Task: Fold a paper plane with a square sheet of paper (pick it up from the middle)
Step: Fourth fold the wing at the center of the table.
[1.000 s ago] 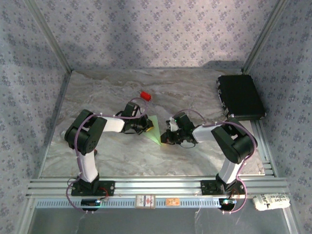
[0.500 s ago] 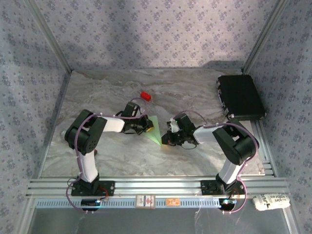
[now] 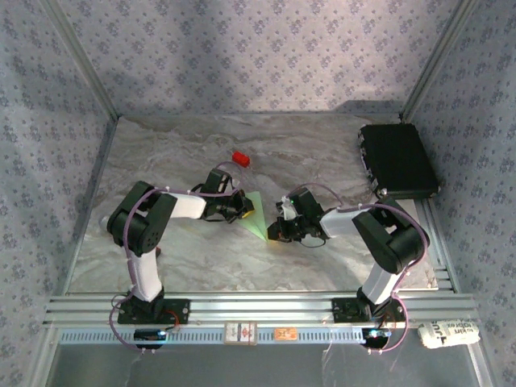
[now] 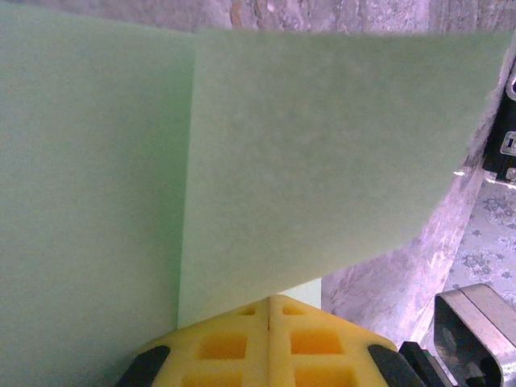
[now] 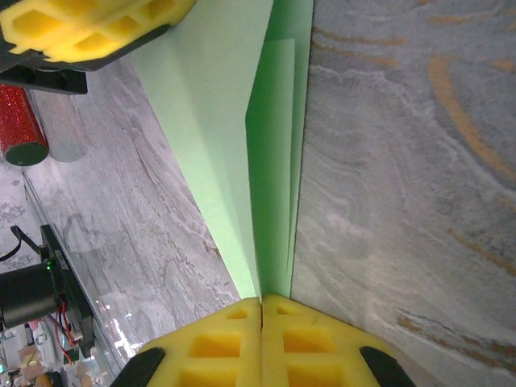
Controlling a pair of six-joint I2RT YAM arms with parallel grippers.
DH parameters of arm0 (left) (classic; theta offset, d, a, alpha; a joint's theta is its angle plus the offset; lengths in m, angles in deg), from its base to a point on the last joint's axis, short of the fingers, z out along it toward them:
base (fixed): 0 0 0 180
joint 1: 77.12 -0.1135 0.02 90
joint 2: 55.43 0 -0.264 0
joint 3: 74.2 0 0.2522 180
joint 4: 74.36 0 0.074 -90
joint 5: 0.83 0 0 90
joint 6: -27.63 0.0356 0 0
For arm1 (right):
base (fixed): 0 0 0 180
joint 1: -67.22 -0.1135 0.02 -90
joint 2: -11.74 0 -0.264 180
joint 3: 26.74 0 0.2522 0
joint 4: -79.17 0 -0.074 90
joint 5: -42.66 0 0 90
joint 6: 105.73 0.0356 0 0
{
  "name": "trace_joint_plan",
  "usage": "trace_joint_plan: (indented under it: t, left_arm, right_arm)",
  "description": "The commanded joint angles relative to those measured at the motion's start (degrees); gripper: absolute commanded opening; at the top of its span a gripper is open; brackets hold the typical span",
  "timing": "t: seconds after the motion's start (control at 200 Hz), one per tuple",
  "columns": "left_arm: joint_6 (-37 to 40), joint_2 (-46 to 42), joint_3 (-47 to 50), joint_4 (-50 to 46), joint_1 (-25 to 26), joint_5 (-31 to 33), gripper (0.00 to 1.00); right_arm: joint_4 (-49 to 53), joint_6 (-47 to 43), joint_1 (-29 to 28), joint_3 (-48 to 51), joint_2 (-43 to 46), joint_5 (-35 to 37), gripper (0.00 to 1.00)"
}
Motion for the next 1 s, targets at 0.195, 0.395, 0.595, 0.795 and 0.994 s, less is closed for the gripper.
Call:
trace_joint_plan:
  t: [0.195, 0.395, 0.595, 0.795, 0.994]
  left_arm:
    - [0.7, 1.5, 1.2, -2.8, -0.6, 2.5, 0.05]
    - [0.9, 1.3, 1.6, -2.9, -0.7, 2.5, 0.05]
    - [0.8, 1.2, 1.6, -2.8, -0.9, 2.5, 0.05]
    - [0.7, 1.4, 1.7, -2.9, -0.9, 2.5, 0.05]
    - [0.6, 1.5, 1.8, -2.7, -0.9, 2.3, 0.05]
  right_arm:
    - [9.4, -0.5, -0.3, 2.3, -0.2, -0.9, 0.10]
    - [10.6, -3.1, -0.4, 2.4, -0.2, -1.2, 0.03]
    - [12.2, -3.6, -0.3, 2.6, 0.7, -0.6, 0.11]
    - [12.9, -4.2, -0.4, 2.7, 1.4, -0.5, 0.05]
    - [13.4, -4.6, -0.7, 2.1, 0.0, -0.6, 0.02]
